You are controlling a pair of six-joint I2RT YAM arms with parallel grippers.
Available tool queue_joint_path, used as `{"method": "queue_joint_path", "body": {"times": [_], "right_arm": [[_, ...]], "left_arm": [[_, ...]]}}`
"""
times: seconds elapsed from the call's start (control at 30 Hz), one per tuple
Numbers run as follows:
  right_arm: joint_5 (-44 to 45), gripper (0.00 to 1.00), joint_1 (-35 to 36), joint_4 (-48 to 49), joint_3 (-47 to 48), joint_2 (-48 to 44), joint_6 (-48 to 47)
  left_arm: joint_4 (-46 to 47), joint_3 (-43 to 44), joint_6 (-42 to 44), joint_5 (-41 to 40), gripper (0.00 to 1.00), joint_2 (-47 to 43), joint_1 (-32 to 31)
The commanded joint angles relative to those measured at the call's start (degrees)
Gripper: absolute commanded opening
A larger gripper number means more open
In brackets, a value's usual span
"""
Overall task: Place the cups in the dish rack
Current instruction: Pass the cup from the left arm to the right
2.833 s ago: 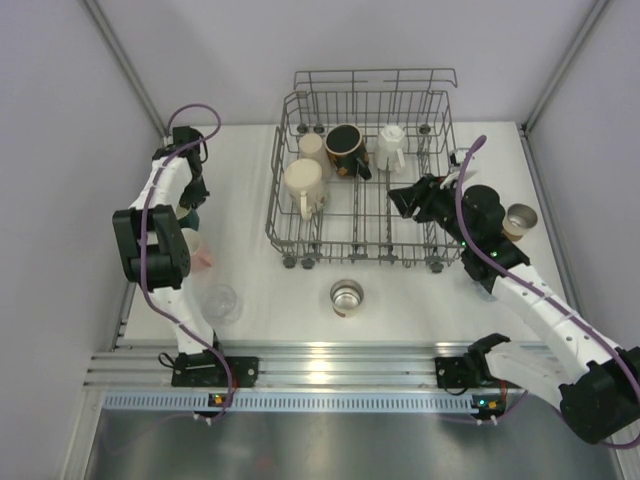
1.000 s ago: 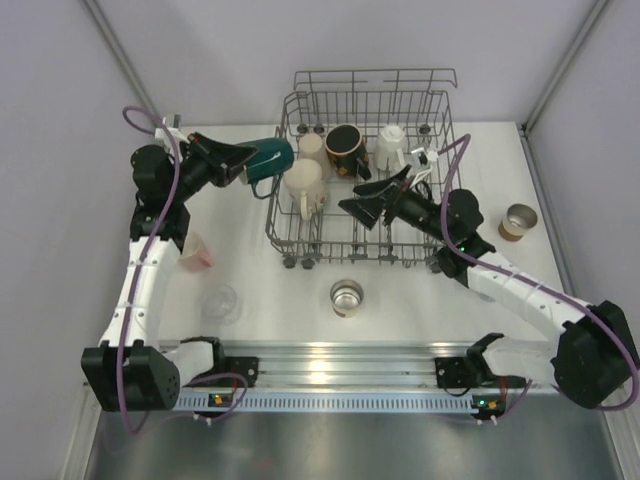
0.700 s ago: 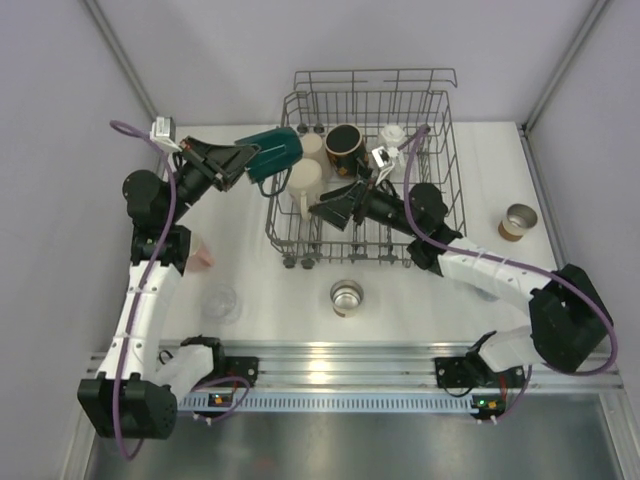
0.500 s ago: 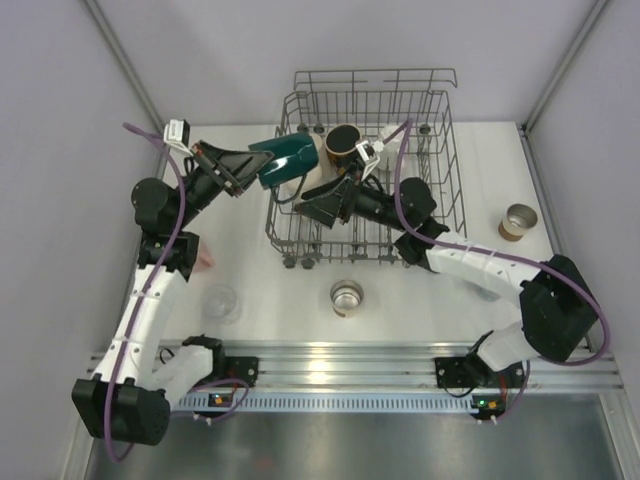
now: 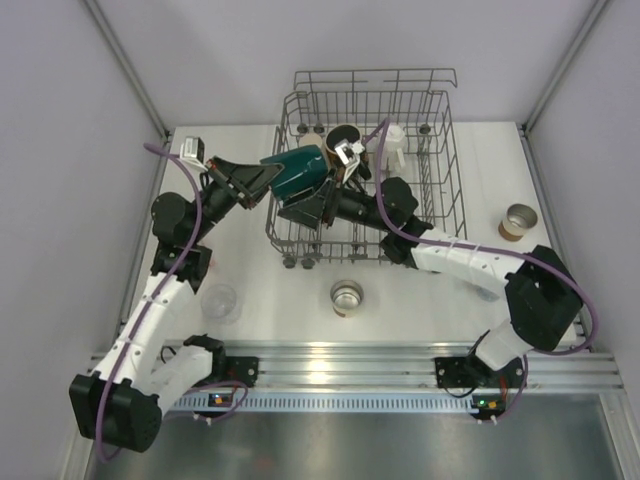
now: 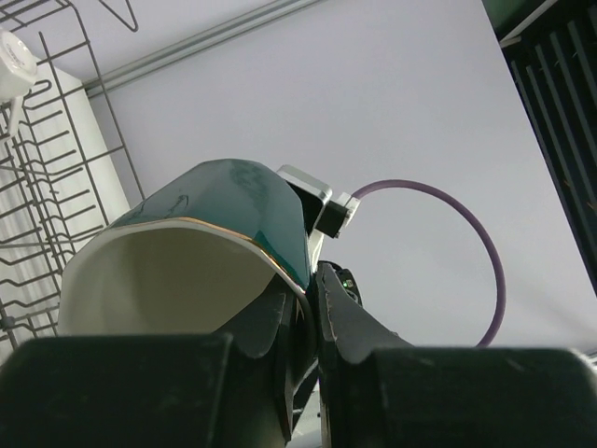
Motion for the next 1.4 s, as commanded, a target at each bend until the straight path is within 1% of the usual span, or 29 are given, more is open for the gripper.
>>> {"method": "queue_joint_path", "body": {"times": [0.0, 0.03, 0.07, 0.13, 0.17, 0.23, 0.27, 0.3, 0.5, 0.53, 0.57, 0.63, 0.67, 0.7, 0.73, 0.77, 0.83, 0.93, 0.97, 1.0, 1.07, 1.1, 1.13, 1.23, 1.27, 1.33, 1.37], "right_arm": [[0.01, 0.6, 2.02, 3.85, 3.18, -0.07, -0.75], [0.19, 0.58, 2.02, 3.94, 3.09, -0.16, -0.75], [0.36, 0.5, 2.11, 4.03, 3.01, -0.33, -0.66], [0.98, 0.39, 2.02, 4.81, 2.3, -0.68, -0.48], [1.24, 0.26, 1.93, 5.17, 1.87, -0.95, -0.31], [2.47, 0.14, 2.02, 6.3, 0.29, -1.83, -0.39], [2.73, 0.03, 2.02, 6.57, -0.24, -2.09, -0.48], [3.35, 0.0, 1.93, 6.84, -1.2, -2.35, -0.66], [4.76, 0.0, 0.71, 9.56, -4.29, -3.32, 0.31], [4.76, 0.0, 0.62, 9.74, -4.55, -3.41, 0.31], [4.76, 0.0, 0.44, 10.26, -5.08, -3.5, 0.4], [5.2, 0.0, -0.17, 10.27, -5.52, -3.5, 0.92], [5.2, 0.0, -0.52, 10.62, -5.87, -3.5, 1.1], [4.94, 0.0, -1.05, 10.79, -6.05, -3.5, 1.27], [4.85, 0.0, -1.49, 10.88, -6.22, -3.59, 1.36], [4.76, 0.0, -1.75, 10.88, -6.66, -3.67, 1.28], [5.11, 0.0, -2.9, 10.53, -7.1, -4.29, 1.1], [5.37, 0.0, -4.92, 9.22, -8.24, -5.25, 1.1], [5.37, 0.0, -5.53, 8.95, -8.77, -5.43, 0.67], [5.11, 0.0, -6.84, 8.77, -9.12, -6.13, 0.23], [5.02, 0.0, -8.43, 6.06, -9.91, -7.18, -1.44], [5.28, 0.0, -10.44, 4.57, -10.09, -8.58, -2.32], [5.55, 0.0, -11.59, 1.25, -10.35, -9.55, -3.37], [8.0, 0.0, -16.69, -4.56, -11.23, -13.42, -9.43], [9.14, 0.0, -17.92, -11.72, -10.28, -14.39, -14.41], [15.54, 0.0, -20.73, -18.79, -8.69, -16.85, -20.66], [20.88, 0.0, -21.44, -25.35, -7.03, -17.38, -26.26]], "left_arm": [[8.94, -0.21, -1.68, -1.73, 0.0, -2.45, -2.01], [8.94, -0.56, -1.68, -1.9, 0.0, -2.54, -2.27], [8.94, -0.73, -1.51, -1.9, 0.0, -2.8, -2.71], [8.94, -1.87, -1.59, -1.99, 0.0, -3.07, -3.06], [8.86, -2.4, -1.51, -2.25, 0.0, -3.33, -3.41], [8.94, -4.42, -1.24, -2.43, 0.0, -4.56, -3.5], [8.94, -5.04, -0.9, -2.69, 0.0, -5.0, -3.59], [8.94, -6.0, -0.72, -2.52, 0.0, -5.44, -3.5], [8.94, -7.94, 1.3, -1.64, 0.0, -5.44, -3.59], [8.94, -8.12, 1.65, -1.55, 0.04, -5.27, -3.5], [8.94, -8.21, 1.83, -1.64, 0.19, -5.26, -3.5], [8.94, -8.21, 2.36, -1.55, 0.33, -5.0, -3.59], [8.94, -8.12, 2.53, -1.55, 0.45, -5.09, -3.5], [8.94, -8.12, 2.71, -1.55, 0.51, -5.0, -3.5], [8.94, -8.12, 3.06, -1.38, 0.55, -5.0, -3.59], [8.94, -8.12, 3.32, -1.38, 0.62, -4.83, -3.5], [8.94, -8.03, 4.37, -1.03, 0.67, -4.82, -3.5], [8.6, -7.94, 5.87, -0.76, 0.78, -4.65, -3.5], [7.55, -7.33, 6.49, -0.85, 0.82, -4.56, -3.59], [4.75, -6.89, 7.27, -1.11, 0.88, -4.56, -3.5], [0.7, -5.14, 10.43, -1.72, 0.93, -4.56, -3.5], [-1.49, -4.44, 11.58, -2.08, 0.96, -4.47, -3.5], [-6.56, -3.73, 14.03, -2.6, 0.98, -4.65, -3.5], [-14.4, -1.36, 18.61, -5.67, 0.98, -5.44, -3.5], [-16.09, -0.39, 19.58, -6.38, 0.98, -5.61, -3.5], [-18.29, 0.31, 21.51, -8.14, 0.98, -6.31, -3.41], [-19.69, 0.84, 21.96, -8.58, 0.98, -6.58, -3.5]]}}
